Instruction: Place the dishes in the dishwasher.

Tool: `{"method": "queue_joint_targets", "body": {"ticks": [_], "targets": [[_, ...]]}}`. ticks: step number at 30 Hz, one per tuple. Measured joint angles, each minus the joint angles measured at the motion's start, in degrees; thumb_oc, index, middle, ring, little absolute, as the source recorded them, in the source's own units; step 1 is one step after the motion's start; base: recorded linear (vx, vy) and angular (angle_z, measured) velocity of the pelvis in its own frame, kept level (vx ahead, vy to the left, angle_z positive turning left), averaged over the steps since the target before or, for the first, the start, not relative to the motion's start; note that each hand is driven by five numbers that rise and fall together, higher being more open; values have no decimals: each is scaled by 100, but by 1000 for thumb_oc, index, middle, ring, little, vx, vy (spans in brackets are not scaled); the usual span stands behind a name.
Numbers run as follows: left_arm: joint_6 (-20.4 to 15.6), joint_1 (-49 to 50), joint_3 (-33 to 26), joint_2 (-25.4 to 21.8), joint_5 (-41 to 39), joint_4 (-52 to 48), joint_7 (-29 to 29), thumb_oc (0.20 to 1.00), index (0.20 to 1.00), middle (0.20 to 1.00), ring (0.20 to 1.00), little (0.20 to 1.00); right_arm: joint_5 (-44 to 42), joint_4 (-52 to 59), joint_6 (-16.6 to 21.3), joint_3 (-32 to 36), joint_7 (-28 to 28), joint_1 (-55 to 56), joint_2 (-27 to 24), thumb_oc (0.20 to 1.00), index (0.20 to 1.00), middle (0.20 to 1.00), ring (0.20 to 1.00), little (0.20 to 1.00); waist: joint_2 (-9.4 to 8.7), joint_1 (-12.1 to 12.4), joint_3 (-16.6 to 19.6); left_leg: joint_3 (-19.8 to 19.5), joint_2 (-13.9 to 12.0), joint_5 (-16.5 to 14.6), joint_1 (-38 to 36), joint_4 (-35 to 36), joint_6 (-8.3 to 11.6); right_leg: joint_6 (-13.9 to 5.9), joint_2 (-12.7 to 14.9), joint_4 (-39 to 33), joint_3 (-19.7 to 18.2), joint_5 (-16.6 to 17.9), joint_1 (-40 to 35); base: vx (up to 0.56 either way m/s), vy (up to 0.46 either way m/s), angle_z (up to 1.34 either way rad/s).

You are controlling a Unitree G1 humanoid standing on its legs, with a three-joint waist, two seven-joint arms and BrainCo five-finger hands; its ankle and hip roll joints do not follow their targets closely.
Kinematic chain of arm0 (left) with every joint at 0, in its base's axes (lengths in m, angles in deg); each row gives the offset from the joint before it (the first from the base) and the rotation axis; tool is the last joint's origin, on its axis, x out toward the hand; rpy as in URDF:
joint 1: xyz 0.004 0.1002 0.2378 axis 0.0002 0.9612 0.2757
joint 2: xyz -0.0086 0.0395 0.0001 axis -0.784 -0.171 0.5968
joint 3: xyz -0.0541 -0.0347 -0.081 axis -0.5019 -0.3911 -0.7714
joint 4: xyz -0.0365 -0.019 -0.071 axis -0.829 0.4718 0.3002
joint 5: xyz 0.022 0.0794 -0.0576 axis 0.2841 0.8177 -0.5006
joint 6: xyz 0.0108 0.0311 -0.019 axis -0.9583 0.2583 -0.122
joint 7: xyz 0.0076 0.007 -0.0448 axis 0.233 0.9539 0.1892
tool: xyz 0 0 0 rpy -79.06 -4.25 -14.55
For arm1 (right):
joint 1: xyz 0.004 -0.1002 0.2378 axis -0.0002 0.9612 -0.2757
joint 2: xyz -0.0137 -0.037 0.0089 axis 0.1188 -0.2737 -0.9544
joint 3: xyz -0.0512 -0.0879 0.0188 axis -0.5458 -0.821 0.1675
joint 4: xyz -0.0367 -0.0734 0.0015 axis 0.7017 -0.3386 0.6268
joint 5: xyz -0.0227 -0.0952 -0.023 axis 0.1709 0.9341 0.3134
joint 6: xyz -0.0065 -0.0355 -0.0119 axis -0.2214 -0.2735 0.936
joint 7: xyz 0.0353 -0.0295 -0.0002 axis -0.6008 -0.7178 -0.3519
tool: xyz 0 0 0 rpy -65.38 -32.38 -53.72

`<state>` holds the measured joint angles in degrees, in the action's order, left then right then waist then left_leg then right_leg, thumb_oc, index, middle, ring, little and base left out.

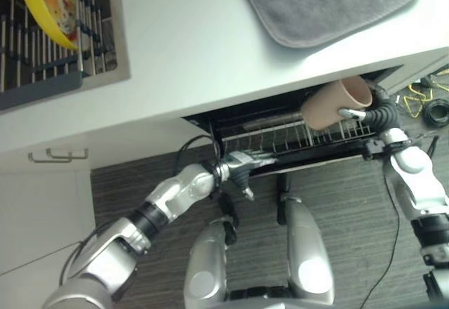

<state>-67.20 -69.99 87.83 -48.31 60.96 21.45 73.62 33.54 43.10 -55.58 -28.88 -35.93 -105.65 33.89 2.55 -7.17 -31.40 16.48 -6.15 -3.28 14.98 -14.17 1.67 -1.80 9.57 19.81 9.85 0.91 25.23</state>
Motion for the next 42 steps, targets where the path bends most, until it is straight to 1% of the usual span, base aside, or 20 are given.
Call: {"method": "queue_joint_targets", "body": {"ticks": [3,4,7,15,20,22,24,26,27,29,31,35,37,40,42], "targets": [[30,-35,4,235,12,173,63,1000,1000,1000,1000,1000,-4,0,-90,-16,0,-33,8,200,200,200,200,200,-49,60,6,2,12,-11,27,-17,-18,-6,7,-43,-7,16,1,-25,-44,0],[40,-62,-9,354,16,242,113,1000,1000,1000,1000,1000,-4,-2,-126,-18,1,-83,9,200,200,200,200,200,-79,112,9,-4,-17,-17,119,-82,-26,-74,-4,-167,4,61,0,-33,-43,-3],[55,-79,-5,387,244,216,243,1000,1000,1000,1000,1000,-8,-1,-188,-35,10,-154,11,200,200,200,200,200,-129,123,17,6,-15,-33,210,-92,-54,-157,-8,-359,6,156,12,-40,-17,-2],[84,-236,105,442,281,179,259,1000,1000,1000,1000,1000,-102,15,-192,-112,74,-218,17,200,200,200,200,200,-194,121,15,19,14,-76,400,-233,-115,-123,3,-397,-16,257,117,-27,-8,0],[101,-257,106,441,399,214,258,1000,1000,1000,1000,1000,25,-49,-282,-187,383,-261,14,200,200,200,200,200,-307,121,25,20,-4,-115,412,-307,-131,-134,-2,-391,-19,257,103,10,-1,0],[108,-288,107,440,467,240,258,1000,1000,1000,1000,1000,131,-345,-434,-187,421,-420,5,200,200,200,200,200,-355,121,43,27,-4,-136,420,-340,-145,-153,-1,-401,-34,264,101,52,-16,-4],[108,-322,142,441,468,340,258,1000,1000,1000,1000,1000,248,-1035,-628,-220,434,-751,-23,200,200,200,200,200,-392,128,57,9,-42,-230,418,-459,-124,-155,-9,-403,-48,272,47,-68,-43,-5],[108,-498,229,438,467,368,258,1000,1000,1000,1000,1000,358,-1413,-877,-220,568,-1001,-461,200,200,200,200,200,-398,148,58,1,-83,-261,611,-685,-157,-143,-9,-462,-2,361,103,-8,-27,1],[119,-502,234,435,467,374,258,1000,1000,1000,1000,1000,361,-1492,-950,-228,566,-1081,-522,200,200,200,200,200,-405,163,62,8,-81,-274,612,-706,-171,-141,-8,-471,-4,374,98,47,-4,-1],[173,-516,276,430,467,374,258,1000,1000,1000,1000,1000,365,-1696,-1069,-218,621,-1208,-611,200,200,200,200,200,-408,166,64,-5,-79,-341,610,-722,-195,-105,-11,-495,-22,353,72,39,0,-5],[216,-519,331,427,467,374,258,1000,1000,1000,1000,1000,403,-2040,-1156,-240,620,-1392,-715,200,200,200,200,200,-407,165,64,-14,-90,-341,598,-784,-195,-101,-23,-560,-15,398,7,0,0,0],[216,-517,356,426,468,377,258,1000,1000,1000,1000,1000,579,-2318,-1332,-244,530,-1588,-841,200,200,200,200,200,-406,170,65,-6,-101,-359,607,-846,-182,-142,-25,-562,-13,449,-3,0,0,0],[216,-517,369,426,469,380,258,1000,1000,1000,1000,1000,701,-2484,-1357,-286,475,-1707,-842,200,200,200,200,200,-405,178,65,-7,-131,-388,630,-908,-182,-78,-41,-563,-12,497,-7,0,0,0],[213,-530,386,427,469,407,259,1000,1000,1000,1000,1000,872,-2864,-1427,-683,281,-2036,-842,200,200,200,200,200,-396,195,70,-12,-168,-430,672,-1008,-187,-71,-61,-562,-9,510,-13,0,0,0],[194,-738,566,452,469,544,273,1000,1000,1000,1000,1000,1033,-2970,-1499,-1120,102,-2224,-687,200,200,200,200,200,-390,287,74,-26,-186,-437,708,-1030,-187,-72,-64,-564,5,498,-11,-4,9,2]]}}
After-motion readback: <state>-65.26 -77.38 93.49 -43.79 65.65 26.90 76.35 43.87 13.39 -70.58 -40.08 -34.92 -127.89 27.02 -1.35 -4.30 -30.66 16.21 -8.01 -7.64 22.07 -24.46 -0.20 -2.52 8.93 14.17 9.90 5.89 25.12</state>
